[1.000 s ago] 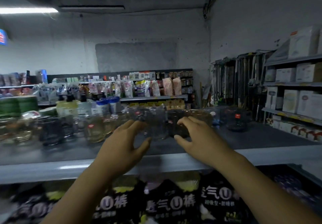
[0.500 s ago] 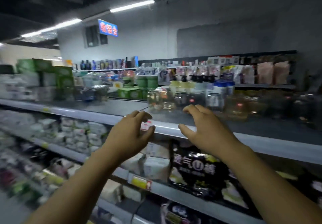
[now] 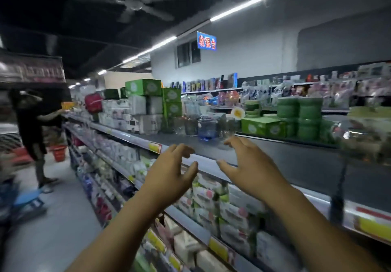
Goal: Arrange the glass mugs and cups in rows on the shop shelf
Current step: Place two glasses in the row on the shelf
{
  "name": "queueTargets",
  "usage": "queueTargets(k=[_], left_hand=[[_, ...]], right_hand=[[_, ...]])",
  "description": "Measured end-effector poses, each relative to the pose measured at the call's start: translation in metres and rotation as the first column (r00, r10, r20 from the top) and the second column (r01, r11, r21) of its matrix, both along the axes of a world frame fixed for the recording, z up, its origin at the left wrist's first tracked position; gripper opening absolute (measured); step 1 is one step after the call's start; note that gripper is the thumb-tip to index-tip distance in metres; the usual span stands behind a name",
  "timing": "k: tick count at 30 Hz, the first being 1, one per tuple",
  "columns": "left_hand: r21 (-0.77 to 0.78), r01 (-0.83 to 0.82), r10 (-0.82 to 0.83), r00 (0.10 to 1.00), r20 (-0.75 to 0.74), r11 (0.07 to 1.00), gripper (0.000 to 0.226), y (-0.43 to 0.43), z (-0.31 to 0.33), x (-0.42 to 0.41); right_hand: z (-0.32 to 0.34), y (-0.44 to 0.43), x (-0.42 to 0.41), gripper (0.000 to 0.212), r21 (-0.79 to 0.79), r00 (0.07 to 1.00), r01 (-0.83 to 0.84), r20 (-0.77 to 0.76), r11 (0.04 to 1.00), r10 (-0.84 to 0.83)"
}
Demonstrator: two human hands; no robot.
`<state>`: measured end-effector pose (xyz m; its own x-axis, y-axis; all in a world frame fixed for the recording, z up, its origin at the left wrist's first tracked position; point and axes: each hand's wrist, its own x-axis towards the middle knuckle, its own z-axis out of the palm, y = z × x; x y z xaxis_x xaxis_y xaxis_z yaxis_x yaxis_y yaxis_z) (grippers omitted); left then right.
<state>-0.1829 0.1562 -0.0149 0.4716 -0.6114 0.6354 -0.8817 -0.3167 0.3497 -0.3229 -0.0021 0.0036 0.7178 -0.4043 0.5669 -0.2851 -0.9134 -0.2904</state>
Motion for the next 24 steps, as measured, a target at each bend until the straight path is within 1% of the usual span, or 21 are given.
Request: queueTargets(k=[5, 8, 10, 14, 18, 21, 24], left_hand=[[-0.002, 0.015, -0.015, 0.998, -0.053, 1.0, 0.027, -0.011, 0.001, 0.11], [-0.003, 0.051, -0.051, 0.996, -0.076, 0.999, 0.03, -0.024, -0.004, 0.168], [-0.001, 0.087, -0.087, 0.993, -0.082, 0.996, 0.03, -0.037, -0.005, 0.208], [-0.009, 0.182, -0.182, 0.983, -0.022, 0.983, 0.026, -0.074, 0.001, 0.285], [-0.014, 0.325, -0.324, 0.944, 0.059, 0.946, 0.022, -0.121, 0.026, 0.35], [0.042, 0.406, -0.407, 0.904, 0.131, 0.913, 0.032, -0.158, 0.04, 0.383], [0.105, 0.44, -0.452, 0.874, 0.178, 0.892, 0.041, -0.192, 0.047, 0.404]], right_hand=[[0.013, -0.018, 0.119, 0.049, 0.016, 0.999, 0.004, -0.045, 1.0, -0.004], [0.014, -0.036, 0.171, 0.044, 0.018, 0.993, 0.057, -0.107, 0.998, -0.055], [0.014, -0.051, 0.202, 0.041, 0.022, 0.989, 0.105, -0.104, 0.994, -0.102], [0.016, -0.081, 0.258, 0.039, 0.021, 0.975, 0.215, -0.055, 0.976, -0.214], [0.025, -0.101, 0.304, 0.043, 0.004, 0.931, 0.364, 0.01, 0.931, -0.364], [0.028, -0.118, 0.328, 0.042, -0.001, 0.881, 0.469, -0.063, 0.883, -0.468], [0.026, -0.129, 0.339, 0.028, 0.028, 0.84, 0.537, -0.112, 0.843, -0.531]])
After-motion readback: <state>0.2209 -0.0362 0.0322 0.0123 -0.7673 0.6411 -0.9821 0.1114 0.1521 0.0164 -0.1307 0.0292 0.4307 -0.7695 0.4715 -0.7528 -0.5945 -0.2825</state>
